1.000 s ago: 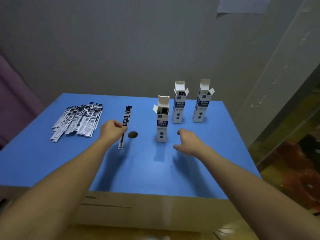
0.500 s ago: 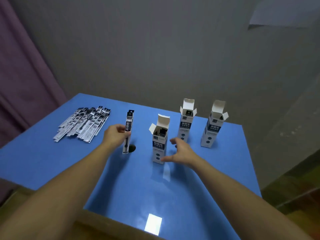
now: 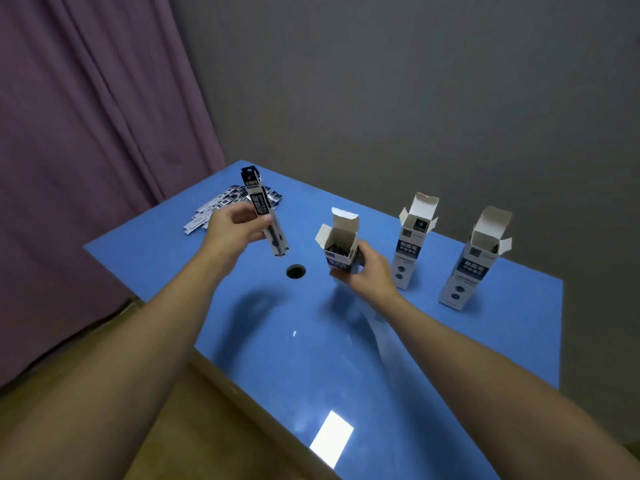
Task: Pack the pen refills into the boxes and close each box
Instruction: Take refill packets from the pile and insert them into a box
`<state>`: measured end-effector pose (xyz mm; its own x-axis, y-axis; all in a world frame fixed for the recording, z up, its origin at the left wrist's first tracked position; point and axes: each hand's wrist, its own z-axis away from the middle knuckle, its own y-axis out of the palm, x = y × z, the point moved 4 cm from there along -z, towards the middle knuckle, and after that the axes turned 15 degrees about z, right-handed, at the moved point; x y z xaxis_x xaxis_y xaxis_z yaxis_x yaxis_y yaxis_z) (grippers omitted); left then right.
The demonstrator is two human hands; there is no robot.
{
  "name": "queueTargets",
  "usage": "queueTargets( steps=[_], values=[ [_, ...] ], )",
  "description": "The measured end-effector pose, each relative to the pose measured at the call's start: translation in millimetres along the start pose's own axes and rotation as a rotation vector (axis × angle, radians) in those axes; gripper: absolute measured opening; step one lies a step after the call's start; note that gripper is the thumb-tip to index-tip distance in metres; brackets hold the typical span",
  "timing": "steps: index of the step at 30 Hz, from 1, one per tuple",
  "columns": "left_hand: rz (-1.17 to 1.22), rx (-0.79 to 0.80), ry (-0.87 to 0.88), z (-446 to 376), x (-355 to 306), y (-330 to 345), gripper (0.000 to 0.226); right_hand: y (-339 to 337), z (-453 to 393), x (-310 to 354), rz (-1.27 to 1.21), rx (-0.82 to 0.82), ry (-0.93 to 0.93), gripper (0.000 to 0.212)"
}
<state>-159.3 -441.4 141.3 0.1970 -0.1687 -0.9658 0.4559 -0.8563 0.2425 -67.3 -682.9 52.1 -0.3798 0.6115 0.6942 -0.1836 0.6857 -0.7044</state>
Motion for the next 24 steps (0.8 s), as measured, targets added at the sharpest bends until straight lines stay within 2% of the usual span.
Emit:
queueTargets(
  steps=[4, 9, 11, 13, 21, 24],
  values=[
    [0.206, 0.095, 0.083, 14.3, -47.2, 12.2, 0.014, -11.2, -10.0, 17.1, -0.023, -0.024, -0.069, 0.050],
    [0.248, 0.245, 0.191, 31.7, -79.5, 43.5, 0.026, -10.9, -11.6, 40.3, -0.076, 0.002, -0.116, 0.055],
    [0.191, 0.282, 0.240, 35.5, -84.5, 54.9, 0.027, -10.8, -8.9, 47.8, -0.094, 0.010, -0.124, 0.054],
    [0.109, 0.310, 0.259, 36.9, -84.3, 63.7, 0.017, -12.0, -6.7, 52.3, -0.106, 0.012, -0.128, 0.052],
    [-0.011, 0.364, 0.215, 39.2, -62.1, 79.7, 0.014, -18.8, 1.1, 50.4, -0.081, 0.003, -0.099, 0.050],
    [-0.134, 0.329, 0.193, 35.8, -49.5, 81.9, 0.013, -19.0, 2.2, 46.5, -0.064, 0.008, -0.092, 0.050]
  ],
)
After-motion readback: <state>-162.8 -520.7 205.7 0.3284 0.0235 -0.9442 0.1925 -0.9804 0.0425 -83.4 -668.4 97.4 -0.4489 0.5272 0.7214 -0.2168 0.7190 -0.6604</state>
